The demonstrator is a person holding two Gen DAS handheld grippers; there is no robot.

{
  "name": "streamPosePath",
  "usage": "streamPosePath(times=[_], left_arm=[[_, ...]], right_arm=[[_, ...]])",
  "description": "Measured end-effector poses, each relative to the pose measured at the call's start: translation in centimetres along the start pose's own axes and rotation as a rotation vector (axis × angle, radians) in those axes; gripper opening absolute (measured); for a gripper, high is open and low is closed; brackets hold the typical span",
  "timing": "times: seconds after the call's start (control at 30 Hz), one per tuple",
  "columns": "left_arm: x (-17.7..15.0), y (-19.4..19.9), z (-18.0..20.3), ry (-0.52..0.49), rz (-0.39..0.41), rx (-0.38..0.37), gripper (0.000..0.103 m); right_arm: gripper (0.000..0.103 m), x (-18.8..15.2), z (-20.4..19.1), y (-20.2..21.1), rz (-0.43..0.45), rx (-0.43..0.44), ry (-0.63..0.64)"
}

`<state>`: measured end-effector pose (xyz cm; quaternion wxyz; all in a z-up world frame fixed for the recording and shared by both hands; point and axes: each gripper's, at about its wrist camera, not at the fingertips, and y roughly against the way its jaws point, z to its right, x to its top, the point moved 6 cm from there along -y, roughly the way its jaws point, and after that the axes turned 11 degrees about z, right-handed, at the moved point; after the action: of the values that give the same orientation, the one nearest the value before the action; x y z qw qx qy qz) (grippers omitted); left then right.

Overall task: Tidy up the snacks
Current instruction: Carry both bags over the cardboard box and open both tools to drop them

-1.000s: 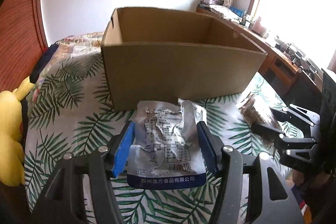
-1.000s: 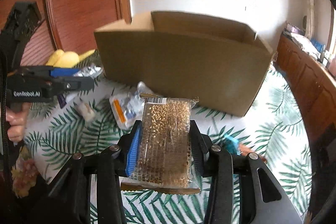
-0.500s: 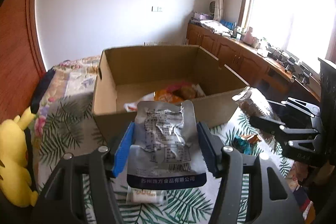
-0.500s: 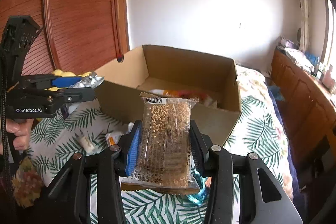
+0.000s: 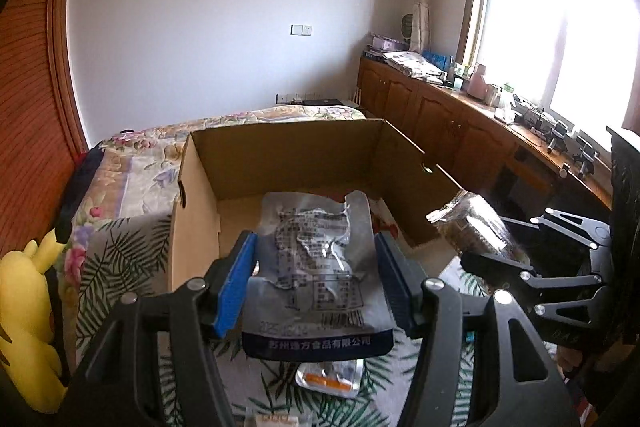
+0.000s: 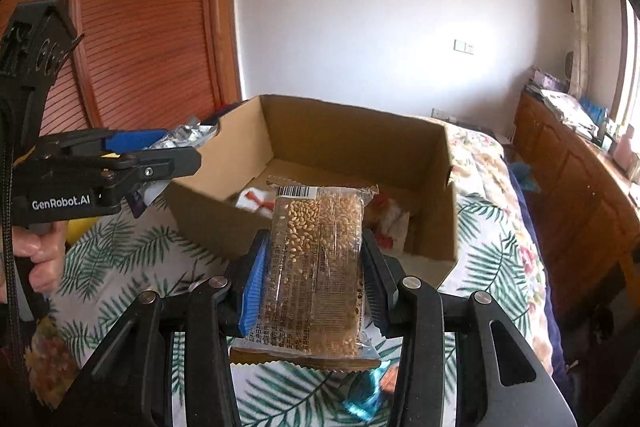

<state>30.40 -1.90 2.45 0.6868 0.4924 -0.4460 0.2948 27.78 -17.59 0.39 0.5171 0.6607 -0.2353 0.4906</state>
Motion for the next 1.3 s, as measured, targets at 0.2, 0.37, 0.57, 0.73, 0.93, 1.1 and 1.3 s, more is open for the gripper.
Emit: streamPosePath(times=[0.2,0.37,0.57,0.73,0.93,1.1,1.3], left_arm=[[0.6,-2.4,-0.9,0.032,-0.017,0.014,0.059],[0.0,-4.6,-1.8,0.062,-0.033,0.034,0.059],[-1.1,-6.7,-2.6,0.071,-0.053,0.065,0.059],[-1.8,-7.5,-2.8,0.079,-0.073,0.08,0.06],[-2.2,-7.8,-3.0,0.058,-0.076,0.113,0.066],[-2.4,-7.9,-3.5,0.084,-0.086,0.119,0.068],[-2.0,-7.3,-3.2,0.085,-0.061,0.096,0.071]], right_arm=[[0.043,1.2,2.0,-1.1,-0.013,-0.025,-0.047],[0.043,1.7,3.0,-1.9,-0.019,-0.033,-0.089],[0.043,2.3,3.1,-2.7,-0.023,-0.045,-0.096],[0.043,2.7,2.5,-3.6,-0.026,-0.049,-0.081],[0.043,2.3,2.0,-4.7,-0.04,-0.05,-0.072],[0.043,1.9,2.0,-6.0,-0.058,-0.067,-0.067],[0.043,1.6,2.8,-7.3,-0.054,-0.089,-0.119]])
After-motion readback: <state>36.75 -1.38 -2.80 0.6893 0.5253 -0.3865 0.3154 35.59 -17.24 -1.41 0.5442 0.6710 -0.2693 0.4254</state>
